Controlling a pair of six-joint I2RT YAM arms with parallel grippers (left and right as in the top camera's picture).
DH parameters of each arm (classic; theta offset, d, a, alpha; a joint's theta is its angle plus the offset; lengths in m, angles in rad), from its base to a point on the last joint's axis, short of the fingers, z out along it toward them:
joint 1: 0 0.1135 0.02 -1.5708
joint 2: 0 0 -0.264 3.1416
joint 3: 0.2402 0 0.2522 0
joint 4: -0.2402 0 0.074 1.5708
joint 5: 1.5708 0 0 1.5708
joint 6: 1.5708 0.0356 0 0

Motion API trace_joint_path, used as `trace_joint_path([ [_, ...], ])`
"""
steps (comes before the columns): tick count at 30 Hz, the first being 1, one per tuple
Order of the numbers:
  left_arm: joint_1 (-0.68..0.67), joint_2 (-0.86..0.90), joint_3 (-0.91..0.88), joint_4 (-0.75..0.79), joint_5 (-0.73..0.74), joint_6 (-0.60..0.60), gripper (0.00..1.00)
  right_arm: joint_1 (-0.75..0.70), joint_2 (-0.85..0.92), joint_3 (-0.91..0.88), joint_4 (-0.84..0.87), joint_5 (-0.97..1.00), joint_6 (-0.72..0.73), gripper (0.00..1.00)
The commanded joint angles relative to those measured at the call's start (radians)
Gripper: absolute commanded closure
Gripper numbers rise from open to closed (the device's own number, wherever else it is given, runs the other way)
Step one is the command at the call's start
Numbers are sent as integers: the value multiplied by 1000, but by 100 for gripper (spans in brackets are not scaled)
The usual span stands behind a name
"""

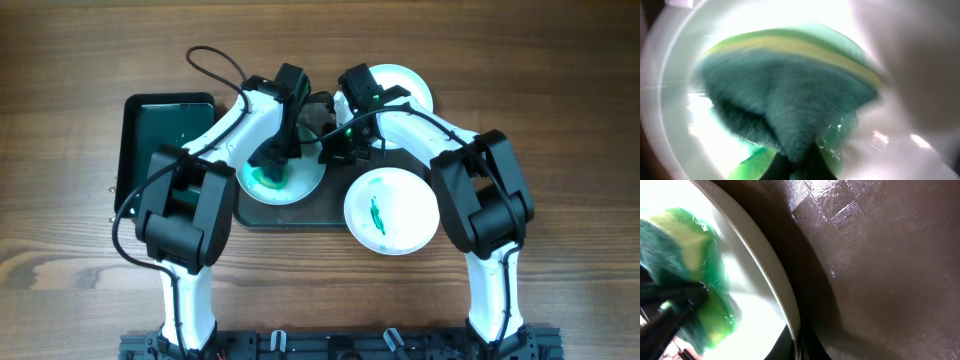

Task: Clean dirty plates on tray and stack at the side
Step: 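Scrub the plate with the sponge while the right gripper holds its rim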

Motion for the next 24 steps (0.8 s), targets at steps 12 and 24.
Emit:
trace_joint_path([
  [12, 56, -11, 32, -138, -284, -249, 96, 4, 66, -54, -14, 79, -6, 95],
  [24, 27, -11, -105, 160, 367, 51, 96, 3, 66, -54, -19, 78, -6, 95],
])
